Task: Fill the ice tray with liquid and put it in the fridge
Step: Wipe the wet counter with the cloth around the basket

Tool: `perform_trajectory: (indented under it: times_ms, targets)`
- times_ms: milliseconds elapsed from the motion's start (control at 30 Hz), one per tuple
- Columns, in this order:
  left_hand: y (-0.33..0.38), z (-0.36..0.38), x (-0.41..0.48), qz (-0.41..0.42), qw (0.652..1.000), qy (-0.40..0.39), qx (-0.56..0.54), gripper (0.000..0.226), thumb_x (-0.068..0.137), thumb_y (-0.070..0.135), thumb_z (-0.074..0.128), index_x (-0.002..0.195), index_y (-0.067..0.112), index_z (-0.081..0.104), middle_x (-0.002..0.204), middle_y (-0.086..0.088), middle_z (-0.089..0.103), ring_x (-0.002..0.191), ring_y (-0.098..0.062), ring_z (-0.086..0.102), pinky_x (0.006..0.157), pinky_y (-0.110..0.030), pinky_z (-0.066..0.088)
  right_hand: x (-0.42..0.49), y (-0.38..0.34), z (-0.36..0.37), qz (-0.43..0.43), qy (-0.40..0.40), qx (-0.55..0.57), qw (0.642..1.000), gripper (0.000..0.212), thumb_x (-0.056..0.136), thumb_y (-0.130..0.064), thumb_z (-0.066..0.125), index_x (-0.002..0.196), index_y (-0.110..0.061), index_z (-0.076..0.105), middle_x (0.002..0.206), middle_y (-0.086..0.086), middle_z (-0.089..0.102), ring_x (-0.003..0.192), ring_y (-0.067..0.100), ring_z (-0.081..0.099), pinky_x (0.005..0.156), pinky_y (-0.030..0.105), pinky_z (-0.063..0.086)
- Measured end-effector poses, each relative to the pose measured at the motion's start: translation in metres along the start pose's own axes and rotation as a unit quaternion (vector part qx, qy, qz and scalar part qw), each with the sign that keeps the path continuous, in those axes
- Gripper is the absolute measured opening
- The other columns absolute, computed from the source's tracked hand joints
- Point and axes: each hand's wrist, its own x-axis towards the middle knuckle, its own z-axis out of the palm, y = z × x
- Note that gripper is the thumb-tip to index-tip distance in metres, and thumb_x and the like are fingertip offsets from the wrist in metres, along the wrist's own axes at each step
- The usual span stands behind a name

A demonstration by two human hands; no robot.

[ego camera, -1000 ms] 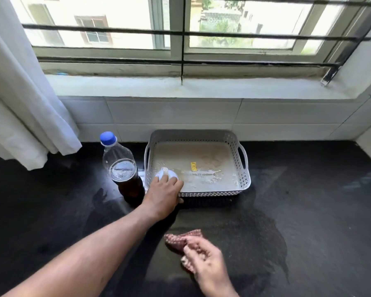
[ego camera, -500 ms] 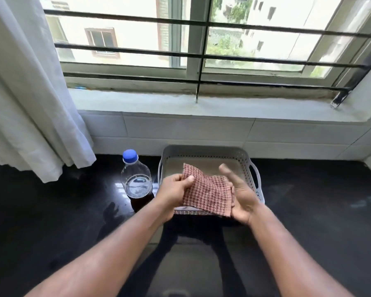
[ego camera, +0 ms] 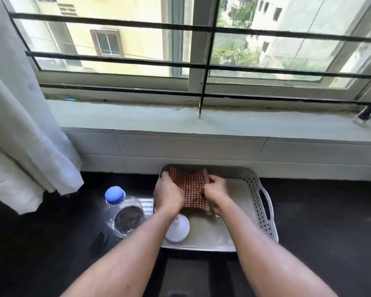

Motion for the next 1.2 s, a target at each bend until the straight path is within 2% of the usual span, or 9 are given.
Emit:
perform_trajectory:
  times_ms: [67,167,367,533,667,767,900,1033,1200]
  targets:
    - [0.001,0.009,0.009,0.083,0.989,-0.008,0.121,0.042,0.094,0.001,0.045,0.134,0.014,0.047,0.125,-0.017,0.061,0.109,-0.040,0.066,0.087,-0.045,0.053,0.012,0.003,0.005,-0.004,0.022,-0.066,0.998,0.044,0.091,0.003,0.061,0.133,-0.005,0.067,0.127,0.018,0.072,0.114,0.033,0.070,0.096,0.029,0.054]
    - [0.002,0.018,0.020,0.102,0.953,-0.052,0.280,0.038,0.103,0.004,0.035,0.132,0.009,0.059,0.132,-0.017,0.056,0.113,-0.037,0.066,0.089,-0.044,0.054,0.019,0.011,0.012,-0.020,0.042,-0.101,0.994,0.028,0.087,0.003,0.064,0.112,-0.005,0.073,0.103,0.012,0.076,0.101,0.026,0.071,0.064,-0.001,0.038]
    - [0.008,0.020,0.017,0.095,0.910,-0.098,0.392,0.040,0.103,0.005,0.036,0.133,0.001,0.062,0.145,-0.018,0.041,0.122,-0.037,0.058,0.091,-0.043,0.055,0.014,0.016,0.016,-0.059,0.065,-0.248,0.965,0.040,0.078,-0.017,0.072,0.117,-0.015,0.065,0.119,0.012,0.070,0.109,0.035,0.069,0.088,0.034,0.057]
    - [0.027,-0.021,-0.037,0.277,0.948,-0.009,0.157,0.033,0.096,0.005,0.047,0.123,0.009,0.066,0.120,-0.011,0.059,0.106,-0.034,0.063,0.086,-0.045,0.053,-0.018,-0.013,0.001,-0.146,0.084,-0.193,0.967,0.049,0.078,-0.009,0.075,0.126,-0.014,0.066,0.121,0.012,0.066,0.111,0.030,0.066,0.097,0.039,0.054]
    - [-0.017,-0.089,-0.113,0.470,0.843,0.234,-0.119,0.022,0.090,0.015,0.072,0.111,0.017,0.068,0.102,0.005,0.064,0.092,-0.013,0.060,0.084,-0.034,0.048,-0.083,-0.028,0.000,-0.239,-0.185,-0.044,0.952,0.047,0.072,0.001,0.084,0.111,-0.022,0.073,0.095,-0.003,0.072,0.081,0.008,0.065,0.075,0.029,0.058]
    - [-0.066,-0.129,-0.123,0.362,0.854,0.361,-0.099,0.068,0.076,0.049,0.085,0.124,0.013,0.055,0.120,0.004,0.052,0.114,-0.011,0.050,0.100,-0.039,0.038,-0.124,-0.021,0.023,-0.289,-0.300,-0.147,0.897,0.087,0.067,-0.003,0.093,0.144,-0.024,0.056,0.129,0.001,0.065,0.112,0.010,0.063,0.100,0.030,0.054]
    - [-0.085,-0.156,-0.100,0.193,0.959,0.144,-0.151,0.079,0.061,0.054,0.093,0.127,0.022,0.063,0.123,0.003,0.065,0.113,-0.016,0.063,0.100,-0.047,0.053,-0.162,-0.012,0.066,-0.323,-0.241,-0.196,0.894,0.111,0.060,-0.015,0.099,0.154,-0.024,0.042,0.147,-0.004,0.056,0.131,0.006,0.054,0.111,0.021,0.043]
    - [-0.097,-0.163,-0.101,0.205,0.957,0.077,-0.191,0.045,0.074,0.024,0.093,0.113,0.032,0.072,0.103,0.008,0.076,0.094,-0.012,0.075,0.084,-0.045,0.063,-0.189,-0.001,0.086,-0.357,-0.091,-0.143,0.919,0.068,0.067,-0.024,0.092,0.124,-0.025,0.057,0.113,-0.004,0.070,0.101,0.013,0.068,0.089,0.035,0.055]
    - [-0.077,-0.166,-0.138,0.269,0.947,0.060,-0.167,0.042,0.071,0.040,0.090,0.109,0.037,0.074,0.100,0.019,0.075,0.093,0.004,0.070,0.080,-0.030,0.062,-0.219,0.016,0.051,-0.347,-0.050,-0.082,0.933,0.056,0.061,-0.035,0.087,0.109,-0.034,0.058,0.093,-0.012,0.070,0.076,0.002,0.066,0.067,0.021,0.056]
